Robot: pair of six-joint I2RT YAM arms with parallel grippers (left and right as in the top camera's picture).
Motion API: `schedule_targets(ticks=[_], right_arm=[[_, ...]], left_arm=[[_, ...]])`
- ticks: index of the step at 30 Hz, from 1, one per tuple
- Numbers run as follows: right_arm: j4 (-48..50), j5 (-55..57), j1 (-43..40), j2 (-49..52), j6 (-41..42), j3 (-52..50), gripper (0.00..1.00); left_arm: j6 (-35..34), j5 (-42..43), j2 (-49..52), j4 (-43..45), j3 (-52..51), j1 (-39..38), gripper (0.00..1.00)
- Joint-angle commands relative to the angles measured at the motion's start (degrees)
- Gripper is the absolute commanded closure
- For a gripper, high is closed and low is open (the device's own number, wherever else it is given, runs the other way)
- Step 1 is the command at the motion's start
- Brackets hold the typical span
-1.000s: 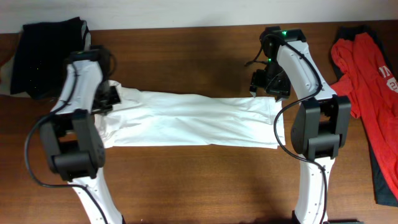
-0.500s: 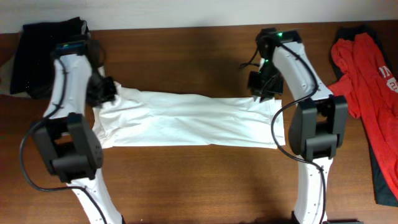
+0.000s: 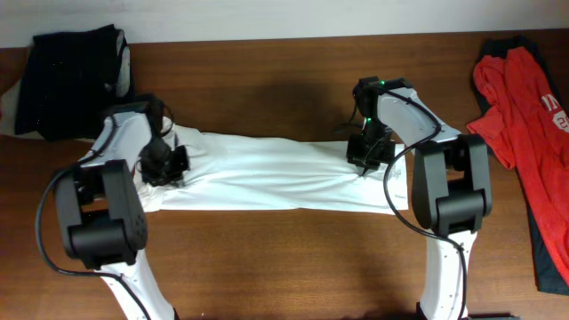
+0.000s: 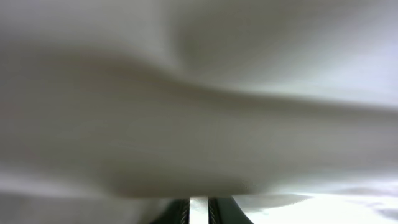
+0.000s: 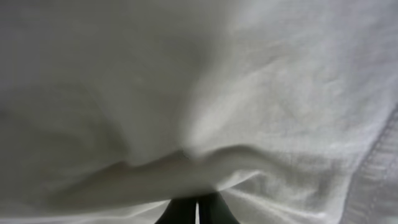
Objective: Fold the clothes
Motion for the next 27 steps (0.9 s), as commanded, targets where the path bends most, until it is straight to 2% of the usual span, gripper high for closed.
schedule_targets(ticks=[1,5,12,13,14,15,16,17,21,23,25,26,27], right_arm=[[0.1,4.8,-3.3,2.1,0.7,-2.4,0.96],[-2.3,8.7,-4.0,2.0,0.7,0.5,0.96],[-13.2,10.5,-4.1,-1.5,0.7,14.0,0.94],[-14.1,11.9,-4.1,-3.1,0.7,14.9,0.78],[-14.7,13.6,-4.4,-4.9,0.7,15.2,0.45],[-15.2,14.6,-4.9,-6.2,0.7,15.2,0.24],[-15.7,14.5,-6.0,-7.1,0.7,15.2,0.09],[-16.0,13.9,-7.0,-7.1,-0.6,15.2,0.02],[-15.2,13.7,-11.5,-6.9,-2.8,11.2,0.01],[-10.3,11.3,-15.6,-6.9,-6.5,6.3,0.01],[-7.0,4.9,-18.4,-6.9,-11.1,3.4,0.01],[-4.1,0.1,-20.4,-6.9,-13.8,1.1,0.01],[-2.1,-2.1,-21.7,-6.9,-15.0,-0.5,0.01]], left_arm=[[-2.2,-9.2,1.9,-1.5,-2.4,6.4,0.89],[-2.2,-9.3,1.4,-3.3,-0.9,9.3,0.9],[-2.2,-9.2,-6.2,-6.2,2.7,9.2,0.89],[-2.2,-8.9,-7.4,-6.2,2.7,9.2,0.89],[-2.2,-7.5,-8.5,-6.2,2.7,9.2,0.89],[-2.2,-6.2,-9.2,-6.1,2.7,9.2,0.83],[-2.1,-4.7,-9.4,-6.0,2.7,9.2,0.8],[-2.1,-4.1,-9.4,-6.0,2.7,9.2,0.78],[-2.1,-4.0,-9.4,-6.1,2.6,9.2,0.71],[-2.2,-4.0,-9.4,-5.8,2.6,9.2,0.56],[-2.2,-4.0,-9.4,-5.8,2.6,9.2,0.13],[-2.2,-4.0,-9.4,-5.7,2.6,9.2,0.01],[-2.2,-4.0,-9.4,-5.5,2.6,9.2,0.01]])
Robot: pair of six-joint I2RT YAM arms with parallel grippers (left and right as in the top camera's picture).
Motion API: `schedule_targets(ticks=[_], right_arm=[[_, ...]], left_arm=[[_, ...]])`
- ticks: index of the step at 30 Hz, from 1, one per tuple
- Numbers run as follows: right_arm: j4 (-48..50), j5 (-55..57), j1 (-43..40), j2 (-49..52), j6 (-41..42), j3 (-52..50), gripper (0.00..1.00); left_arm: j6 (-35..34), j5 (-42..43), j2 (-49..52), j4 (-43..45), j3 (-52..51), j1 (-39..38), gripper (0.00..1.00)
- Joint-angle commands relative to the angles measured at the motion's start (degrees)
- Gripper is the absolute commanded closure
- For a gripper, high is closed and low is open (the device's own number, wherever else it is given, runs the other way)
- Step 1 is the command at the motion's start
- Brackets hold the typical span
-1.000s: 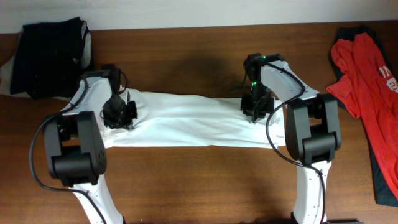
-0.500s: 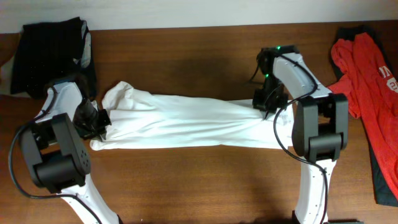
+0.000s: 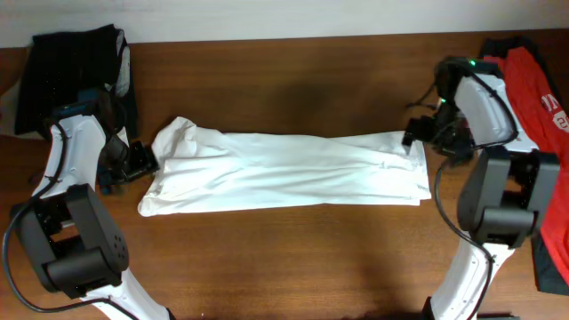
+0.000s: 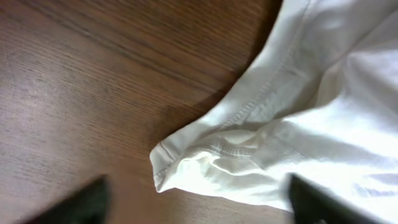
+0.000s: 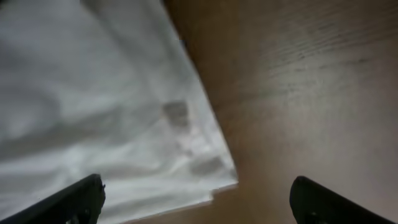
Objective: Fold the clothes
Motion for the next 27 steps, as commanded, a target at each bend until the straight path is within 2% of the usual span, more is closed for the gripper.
schedule_targets(ticks=[1,4,9,10,11,14,15,16,20,24,27], right_arm=[[5.8,-11.8,-4.9,-0.5,-7.7,-6.0,0.01],[11.7,-18.0,-7.6,-0.5,-10.4,-12.2,0.01],[20.1,-24.4,-7.0,-0.3,-10.4,-21.2,0.01],[20.7,-25.4,-6.6,-0.2,-10.4,-22.1,0.07],[20.9,-27.0,-6.1,-0.1,-10.4,-22.6,0.14],[20.8,-27.9,-3.5,-0.1,-9.2,-22.7,0.55],[20.8,-27.9,-2.6,-0.1,-8.4,-22.7,0.78],[20.9,-27.9,-2.0,-0.1,-8.4,-22.7,0.94],[18.6,-20.1,-3.0,-0.3,-1.9,-20.6,0.96],[8.5,-5.5,-4.5,-3.6,3.3,-13.4,0.96],[5.3,1.4,-2.1,-8.2,5.1,-11.3,0.96]], left_arm=[[-0.3,0.7,-0.9,0.5,0.6,0.3,0.01],[-0.3,2.2,-0.9,1.1,0.6,0.2,0.01],[-0.3,3.3,-0.9,1.4,0.6,0.2,0.01],[-0.3,3.3,-0.9,1.4,0.6,0.2,0.01],[-0.3,3.3,-0.9,1.4,0.6,0.2,0.01],[-0.3,3.3,-0.9,1.4,0.6,0.2,0.01],[-0.3,3.3,-0.9,1.4,0.6,0.2,0.01],[-0.3,3.3,-0.9,1.4,0.6,0.2,0.01],[-0.3,3.3,-0.9,1.4,0.5,0.2,0.01],[-0.3,4.1,-0.9,1.6,0.5,0.2,0.01],[-0.3,4.7,-0.9,2.3,0.5,-0.8,0.01]])
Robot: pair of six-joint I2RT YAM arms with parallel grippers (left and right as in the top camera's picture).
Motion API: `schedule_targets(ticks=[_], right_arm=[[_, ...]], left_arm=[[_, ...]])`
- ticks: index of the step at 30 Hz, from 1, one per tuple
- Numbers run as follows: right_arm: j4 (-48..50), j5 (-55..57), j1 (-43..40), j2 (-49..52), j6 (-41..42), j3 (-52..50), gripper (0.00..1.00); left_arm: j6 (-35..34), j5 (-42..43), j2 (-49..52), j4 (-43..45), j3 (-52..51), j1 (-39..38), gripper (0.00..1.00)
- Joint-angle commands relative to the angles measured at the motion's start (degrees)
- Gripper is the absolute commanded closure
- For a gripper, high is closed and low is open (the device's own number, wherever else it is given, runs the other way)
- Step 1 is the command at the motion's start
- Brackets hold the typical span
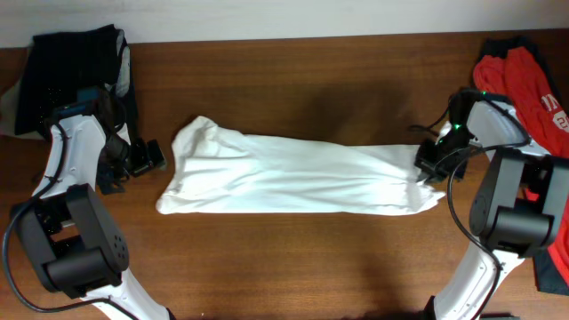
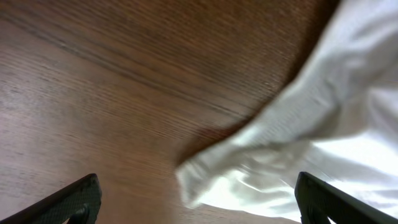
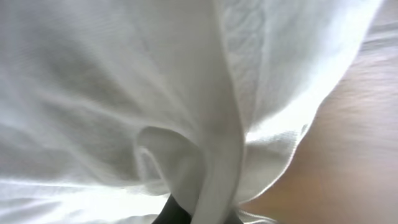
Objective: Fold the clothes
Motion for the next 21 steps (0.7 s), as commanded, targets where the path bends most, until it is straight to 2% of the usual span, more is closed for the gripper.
schedule_targets(ticks=[1,6,8,13,16,21], right_arm=[[-1.6,10.7,3.5,-7.0,3.3,2.3,0.96],[-0.3,10.7,15.2,-8.6,6.7,2.3,0.96],[3.2,10.1,23.1,-8.6,9.3,2.3,0.94],[9.4,6.3,36.0,-8.5,10.2,2.3,0.96],[10.7,5.9,41.0,-7.5,11.4,2.2,0.96],[14.8,5.3,44.1,-5.3,14.9,2.2,0.95]], left_arm=[[-0.1,1.4,-0.9,0.8,0.5,-1.4,0.01],[-0.1,1.2,-0.9,0.9,0.4,-3.3,0.01],[-0.1,1.2,-0.9,0.9,0.4,-3.9,0.01],[-0.1,1.2,-0.9,0.8,0.4,-4.1,0.01],[-0.1,1.2,-0.9,0.7,0.4,-4.1,0.01],[-0.1,1.2,-0.9,0.5,0.4,-4.1,0.01]])
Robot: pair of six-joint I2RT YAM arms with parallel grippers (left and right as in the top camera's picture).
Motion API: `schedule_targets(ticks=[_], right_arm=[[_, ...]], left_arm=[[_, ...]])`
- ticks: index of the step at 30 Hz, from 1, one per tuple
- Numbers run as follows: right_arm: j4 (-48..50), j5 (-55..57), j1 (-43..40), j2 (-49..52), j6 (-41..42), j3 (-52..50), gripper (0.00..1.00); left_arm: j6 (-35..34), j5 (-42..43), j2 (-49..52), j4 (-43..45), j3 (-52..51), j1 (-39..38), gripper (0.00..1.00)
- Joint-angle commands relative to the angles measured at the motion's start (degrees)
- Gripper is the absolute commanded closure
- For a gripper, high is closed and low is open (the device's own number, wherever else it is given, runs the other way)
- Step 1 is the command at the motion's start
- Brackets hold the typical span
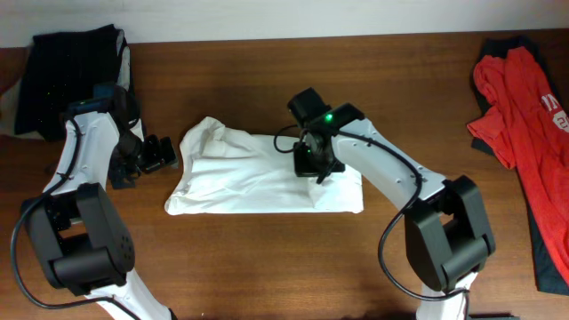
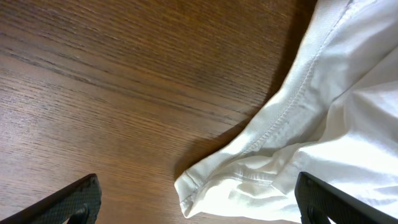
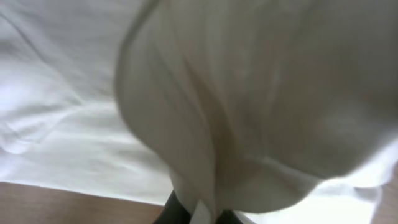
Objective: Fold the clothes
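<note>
A white garment (image 1: 258, 178) lies across the middle of the wooden table, its right end doubled back over itself. My right gripper (image 1: 313, 165) is above the garment's middle, shut on that folded-over end; in the right wrist view the cloth (image 3: 249, 93) drapes over the closed right gripper (image 3: 196, 214). Just off the garment's left edge my left gripper (image 1: 156, 156) stands open. The left wrist view has that gripper (image 2: 199, 208) spread wide, with the hemmed corner of the cloth (image 2: 249, 174) lying between its fingertips (image 2: 78, 199), not touched.
A black garment (image 1: 76, 76) sits heaped at the back left corner. At the far right edge a red garment (image 1: 524, 116) lies spread out. Bare wooden table (image 1: 267, 267) runs along the front.
My right gripper, shut on the garment's right end, has moved from the far right to over the middle, doubling the cloth over. The left gripper remains open by the left edge.
Both grippers were first shut on the long white garment, one near each end. Then both stood open just beyond its ends. Then the right one was shut on the right end, the left open. Now the right end lies folded over toward the middle.
</note>
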Motion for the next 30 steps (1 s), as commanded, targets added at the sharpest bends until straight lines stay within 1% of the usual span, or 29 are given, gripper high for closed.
schedule_targets(ticks=[1,2,5,6,7,8,13,15,17,18,19,21,22,23,24,26,27,29,30], right_arm=[[2.4,-0.8,0.9,1.5,3.4,0.5,0.94],[3.5,-1.2,0.9,1.5,4.0,0.5,0.87],[8.5,-2.4,1.0,1.7,5.7,0.5,0.77],[9.4,-3.0,1.2,1.7,5.8,0.5,0.72],[10.2,-3.4,1.6,1.7,5.9,0.5,0.62],[10.5,-3.4,2.0,1.7,5.9,0.5,0.45],[9.8,-7.0,1.8,1.6,5.1,1.0,0.45],[4.5,-6.8,-0.8,1.0,3.9,3.9,0.44],[-2.3,-6.9,-4.1,0.2,1.6,7.6,0.43],[-6.3,-7.9,-5.9,0.1,-1.0,10.1,0.41],[-9.6,-8.6,-7.5,0.1,-3.3,11.7,0.36],[-15.6,-8.9,-11.0,0.1,-8.3,13.4,0.31],[-17.3,-9.4,-12.4,0.2,-10.6,13.4,0.28],[-18.9,-9.4,-13.9,0.2,-12.3,13.4,0.27],[-19.3,-9.4,-14.3,0.2,-12.7,13.4,0.27],[-19.6,-9.4,-14.7,0.2,-13.1,13.4,0.27],[-19.6,-9.4,-14.7,0.2,-13.4,13.4,0.27],[-19.5,-9.4,-14.5,0.2,-13.5,13.4,0.27],[-19.5,-9.4,-14.5,0.2,-13.5,13.4,0.27]], left_arm=[[-0.1,0.6,-0.9,-0.2,0.4,-0.3,0.01],[-0.1,0.6,-0.9,-0.2,0.4,-0.3,0.01],[-0.1,0.6,-0.9,-0.3,0.4,-0.3,0.01],[-0.1,0.6,-0.9,-0.3,0.4,-0.3,0.01],[-0.1,0.6,-0.9,-0.3,0.4,-0.3,0.01],[-0.1,0.6,-0.9,-0.3,0.4,-0.3,0.01],[-0.1,0.7,-0.9,0.2,0.4,-0.3,0.01],[-0.1,1.0,-0.8,1.9,0.2,-0.3,0.01],[3.3,4.8,-0.2,5.0,-0.4,-0.7,0.01],[4.8,7.7,0.6,6.3,-0.9,-0.9,0.01],[5.7,9.3,1.4,7.1,-1.0,-1.1,0.01],[7.8,11.1,4.1,9.6,-1.0,-1.1,0.01],[10.1,14.0,5.2,10.7,-1.0,-1.1,0.01],[13.6,19.8,7.0,12.0,-1.0,-1.1,0.01],[14.3,21.4,8.3,12.9,-1.0,-1.1,0.01],[14.4,21.4,10.3,13.8,-1.0,-1.1,0.01],[15.6,22.3,11.1,13.9,-1.0,-1.2,0.01],[19.1,28.2,12.7,13.6,-1.0,-1.2,0.01],[19.6,29.9,13.3,13.4,-1.0,-1.2,0.01]])
